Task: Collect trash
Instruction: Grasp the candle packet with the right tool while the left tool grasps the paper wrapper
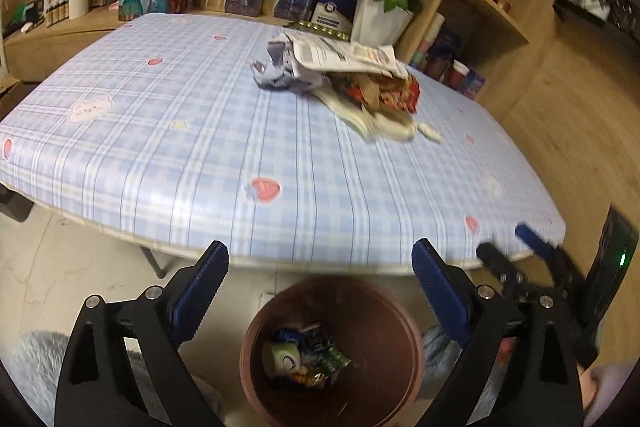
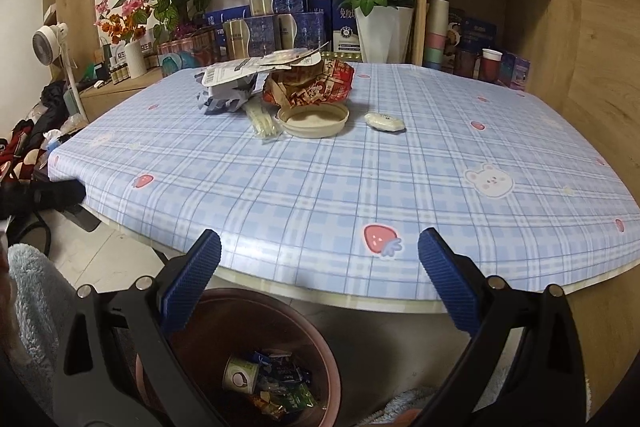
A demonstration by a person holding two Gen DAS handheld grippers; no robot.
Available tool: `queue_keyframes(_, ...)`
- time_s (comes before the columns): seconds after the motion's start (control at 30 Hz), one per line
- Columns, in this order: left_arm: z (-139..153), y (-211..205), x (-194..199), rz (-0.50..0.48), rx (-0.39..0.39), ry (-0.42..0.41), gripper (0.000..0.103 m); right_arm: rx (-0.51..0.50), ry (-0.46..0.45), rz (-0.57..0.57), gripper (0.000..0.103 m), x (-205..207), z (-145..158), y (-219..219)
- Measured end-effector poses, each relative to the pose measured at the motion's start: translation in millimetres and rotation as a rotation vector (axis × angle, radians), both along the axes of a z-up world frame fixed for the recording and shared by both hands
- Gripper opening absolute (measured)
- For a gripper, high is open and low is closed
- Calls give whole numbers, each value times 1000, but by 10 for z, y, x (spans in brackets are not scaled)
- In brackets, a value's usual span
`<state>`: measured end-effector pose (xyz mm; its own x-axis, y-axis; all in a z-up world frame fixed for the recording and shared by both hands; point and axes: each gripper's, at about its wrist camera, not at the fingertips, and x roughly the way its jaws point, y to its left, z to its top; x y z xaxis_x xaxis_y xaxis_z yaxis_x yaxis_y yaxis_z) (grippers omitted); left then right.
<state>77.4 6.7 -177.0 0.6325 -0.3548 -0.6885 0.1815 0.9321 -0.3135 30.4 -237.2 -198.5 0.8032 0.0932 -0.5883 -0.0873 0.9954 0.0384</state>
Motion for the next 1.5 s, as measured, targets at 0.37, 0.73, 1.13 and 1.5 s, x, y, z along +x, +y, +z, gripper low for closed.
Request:
queue_keyframes(0.37,325,27,531,17,-9,-47,89,40,13,-10,97,473,241,-301)
queue_keyframes(0.73,425,37,1125,24,-13,-31,76,66,40,93,97,1658,793,-201)
queue_keyframes(1.13,484,111,1713,11,-45,-13,53,105,259,97,97,3143,598,358)
queue_keyframes(1.5,414,33,1998,-33,-69,43,41,114,288,112,58,3240,525,343)
